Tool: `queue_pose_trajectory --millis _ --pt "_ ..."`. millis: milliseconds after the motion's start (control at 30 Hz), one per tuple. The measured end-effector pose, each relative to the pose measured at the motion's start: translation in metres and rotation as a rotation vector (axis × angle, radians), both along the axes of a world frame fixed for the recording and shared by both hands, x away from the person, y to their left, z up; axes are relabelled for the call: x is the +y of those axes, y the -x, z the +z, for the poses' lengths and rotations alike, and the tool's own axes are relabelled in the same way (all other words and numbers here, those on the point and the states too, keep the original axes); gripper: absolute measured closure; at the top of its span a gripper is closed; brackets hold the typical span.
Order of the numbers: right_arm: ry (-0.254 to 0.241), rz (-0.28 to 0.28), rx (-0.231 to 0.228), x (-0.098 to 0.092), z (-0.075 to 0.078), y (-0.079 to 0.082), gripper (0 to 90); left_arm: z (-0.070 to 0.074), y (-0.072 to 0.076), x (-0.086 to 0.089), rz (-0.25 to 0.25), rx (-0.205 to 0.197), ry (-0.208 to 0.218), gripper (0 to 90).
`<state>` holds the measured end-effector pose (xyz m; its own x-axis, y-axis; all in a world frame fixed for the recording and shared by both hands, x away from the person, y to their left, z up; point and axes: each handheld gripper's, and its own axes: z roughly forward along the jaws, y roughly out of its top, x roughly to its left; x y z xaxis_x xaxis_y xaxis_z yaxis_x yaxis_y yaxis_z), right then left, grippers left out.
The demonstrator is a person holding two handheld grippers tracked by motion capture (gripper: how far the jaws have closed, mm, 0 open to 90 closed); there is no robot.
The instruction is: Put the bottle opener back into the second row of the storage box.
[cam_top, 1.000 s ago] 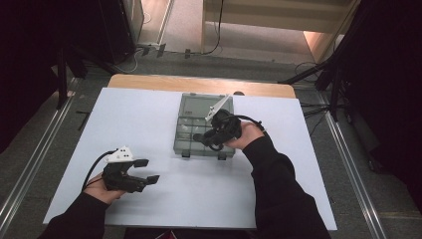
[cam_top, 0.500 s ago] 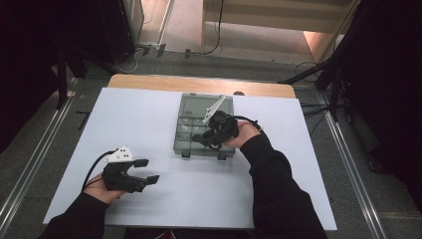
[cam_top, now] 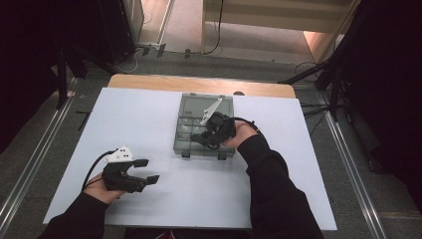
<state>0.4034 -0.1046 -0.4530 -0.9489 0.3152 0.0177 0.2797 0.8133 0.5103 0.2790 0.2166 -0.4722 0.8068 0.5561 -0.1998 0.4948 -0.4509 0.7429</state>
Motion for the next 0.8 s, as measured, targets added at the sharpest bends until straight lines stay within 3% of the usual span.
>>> queue_pose_trajectory --millis 100,233,333,367,533,600,800 --pt "-0.004 -0.007 -0.007 0.001 -0.001 0.000 63.7 0.000 0.000 0.000 0.000 0.000 0.002 25.2" --pt "-0.030 -0.032 -0.009 0.000 0.002 -0.001 52.0 0.000 0.000 0.000 0.001 0.001 0.003 25.2" --pt "-0.063 -0.055 0.018 -0.003 0.005 0.002 48.3 0.000 0.000 0.000 0.001 -0.001 0.004 25.2" --pt "-0.100 -0.087 0.046 -0.007 0.006 0.004 44.3 0.000 0.000 0.000 0.001 0.000 0.004 25.2" --pt "-0.151 -0.147 0.086 -0.013 0.007 0.011 37.7 0.000 0.000 0.000 0.002 0.000 0.002 25.2" --pt "-0.166 -0.199 0.091 -0.017 0.008 0.018 35.6 0.000 0.000 0.000 0.000 -0.001 0.000 25.2" --pt "-0.204 -0.259 0.079 -0.024 0.008 0.031 28.4 -0.001 -0.001 -0.001 -0.003 0.002 -0.004 25.2"
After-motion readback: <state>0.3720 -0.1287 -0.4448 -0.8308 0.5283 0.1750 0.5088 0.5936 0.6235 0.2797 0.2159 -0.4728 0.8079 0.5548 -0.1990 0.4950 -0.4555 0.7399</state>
